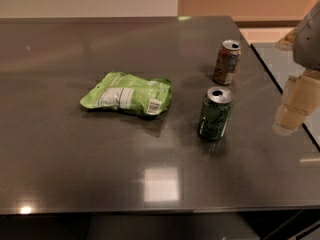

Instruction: Move orange can near green rice chip bag

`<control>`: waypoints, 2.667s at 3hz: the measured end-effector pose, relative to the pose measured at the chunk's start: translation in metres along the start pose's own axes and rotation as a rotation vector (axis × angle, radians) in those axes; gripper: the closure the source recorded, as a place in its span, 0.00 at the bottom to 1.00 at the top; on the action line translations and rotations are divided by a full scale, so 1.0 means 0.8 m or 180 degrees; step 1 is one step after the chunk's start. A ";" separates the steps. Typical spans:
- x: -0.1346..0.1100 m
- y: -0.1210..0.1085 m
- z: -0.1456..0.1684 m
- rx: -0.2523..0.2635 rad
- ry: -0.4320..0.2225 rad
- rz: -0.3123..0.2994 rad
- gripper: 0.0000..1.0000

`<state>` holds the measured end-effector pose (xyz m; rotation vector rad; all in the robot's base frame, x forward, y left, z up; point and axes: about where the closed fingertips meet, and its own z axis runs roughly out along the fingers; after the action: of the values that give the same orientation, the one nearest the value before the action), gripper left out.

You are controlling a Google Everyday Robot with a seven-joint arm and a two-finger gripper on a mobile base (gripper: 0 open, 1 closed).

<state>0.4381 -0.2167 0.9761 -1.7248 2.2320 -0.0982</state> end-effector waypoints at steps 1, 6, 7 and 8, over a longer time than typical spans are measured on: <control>-0.004 -0.005 -0.002 0.0002 -0.0015 0.0012 0.00; -0.066 -0.210 0.079 0.0112 -0.0834 0.1018 0.00; -0.071 -0.241 0.114 0.0153 -0.0835 0.1231 0.00; -0.059 -0.260 0.138 0.0180 -0.0789 0.1416 0.00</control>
Offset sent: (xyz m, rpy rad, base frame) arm 0.0678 0.0016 0.0233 0.1602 -0.0192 -0.0590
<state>0.6744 -0.2124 0.9327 -1.1072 2.3333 0.1449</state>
